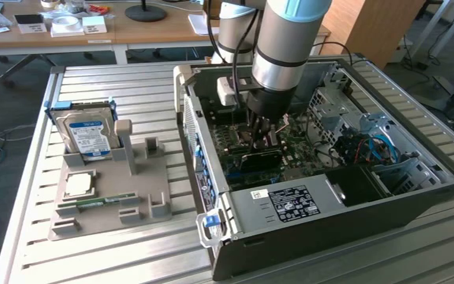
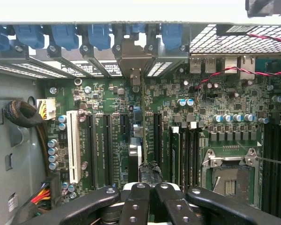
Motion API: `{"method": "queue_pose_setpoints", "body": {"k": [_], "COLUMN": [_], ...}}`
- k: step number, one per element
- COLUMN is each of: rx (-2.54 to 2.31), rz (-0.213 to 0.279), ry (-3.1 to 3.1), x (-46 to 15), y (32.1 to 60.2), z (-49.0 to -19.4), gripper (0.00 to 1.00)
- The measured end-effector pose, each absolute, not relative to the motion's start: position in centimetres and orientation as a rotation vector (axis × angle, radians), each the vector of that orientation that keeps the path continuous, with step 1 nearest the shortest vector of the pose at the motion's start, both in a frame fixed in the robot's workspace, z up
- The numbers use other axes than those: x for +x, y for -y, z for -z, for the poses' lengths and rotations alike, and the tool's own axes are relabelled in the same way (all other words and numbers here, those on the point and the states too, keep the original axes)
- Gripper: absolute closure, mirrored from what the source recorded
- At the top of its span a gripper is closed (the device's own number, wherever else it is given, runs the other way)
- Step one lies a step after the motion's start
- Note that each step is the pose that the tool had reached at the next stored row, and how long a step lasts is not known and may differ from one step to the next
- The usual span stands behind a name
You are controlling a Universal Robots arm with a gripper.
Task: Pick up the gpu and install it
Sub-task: 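Press down on the gpu until it lock into place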
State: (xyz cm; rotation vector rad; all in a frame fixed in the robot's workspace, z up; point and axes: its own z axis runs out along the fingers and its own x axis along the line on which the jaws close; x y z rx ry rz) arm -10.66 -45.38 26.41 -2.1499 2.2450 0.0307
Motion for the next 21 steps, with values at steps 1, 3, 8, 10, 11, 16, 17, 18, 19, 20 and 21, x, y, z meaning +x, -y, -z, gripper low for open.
{"method": "queue_pose_setpoints", "body": {"k": [1,3,8,10,11,16,17,18,19,20,21], "rx": [-2.15,-2.15,-2.15,-2.15,-2.15,-2.15,-2.15,-2.15,-2.15,-2.15,-2.15], "rz": [-0.031,-0.031,-0.031,-0.031,-0.031,-0.031,-0.031,-0.031,-0.031,-0.031,-0.031], "ry": [-2.245,-2.245,-2.245,-2.245,-2.245,-2.245,-2.245,-2.245,-2.245,-2.245,-2.245], "x": [-10.66,-10.66,-10.66,-10.66,-10.66,-10.66,-10.66,-10.66,-10.66,-10.66,-10.66], "y": [45.38,45.38,45.38,45.38,45.38,45.38,45.38,45.38,45.38,45.38,45.38], "z": [-26.41,-26.4,-26.36,-26.36,-26.32,-26.31,-26.31,-26.3,-26.28,-26.28,-26.28], "gripper": [0.89,0.89,0.89,0.89,0.89,0.89,0.89,0.89,0.89,0.89,0.89]}}
